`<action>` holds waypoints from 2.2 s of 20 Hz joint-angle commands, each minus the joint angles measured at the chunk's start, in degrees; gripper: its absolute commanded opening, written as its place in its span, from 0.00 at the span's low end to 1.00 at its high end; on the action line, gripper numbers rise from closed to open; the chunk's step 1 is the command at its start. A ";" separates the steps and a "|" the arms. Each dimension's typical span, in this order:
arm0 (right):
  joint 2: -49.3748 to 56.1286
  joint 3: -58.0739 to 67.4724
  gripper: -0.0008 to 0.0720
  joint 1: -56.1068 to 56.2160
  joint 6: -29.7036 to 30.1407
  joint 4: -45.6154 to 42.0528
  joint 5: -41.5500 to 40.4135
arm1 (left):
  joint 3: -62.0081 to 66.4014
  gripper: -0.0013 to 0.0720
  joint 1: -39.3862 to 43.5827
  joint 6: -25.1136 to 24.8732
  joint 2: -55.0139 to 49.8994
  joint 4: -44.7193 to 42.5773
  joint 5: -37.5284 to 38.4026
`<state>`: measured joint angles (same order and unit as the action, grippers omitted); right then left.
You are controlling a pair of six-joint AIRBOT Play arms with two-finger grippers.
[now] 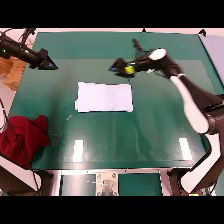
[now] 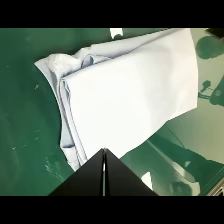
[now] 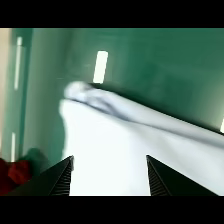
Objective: Fold the shirts.
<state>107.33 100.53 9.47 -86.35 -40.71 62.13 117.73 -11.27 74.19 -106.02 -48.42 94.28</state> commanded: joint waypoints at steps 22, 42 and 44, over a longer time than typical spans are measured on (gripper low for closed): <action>-19.85 -10.01 0.03 -25.83 2.49 5.46 3.72 | -0.02 0.05 2.56 0.79 0.07 -19.71 -1.99; -34.82 -13.68 0.03 -80.41 -8.33 -34.25 32.54 | -7.91 0.06 12.87 1.81 -0.04 -23.15 -3.76; -34.82 -19.41 0.03 -80.39 -9.29 -36.04 32.33 | -7.91 0.06 12.87 1.81 -0.04 -23.15 -3.54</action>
<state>72.79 86.04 -69.95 -93.91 -69.58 92.20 109.86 1.45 76.03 -106.02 -71.57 90.48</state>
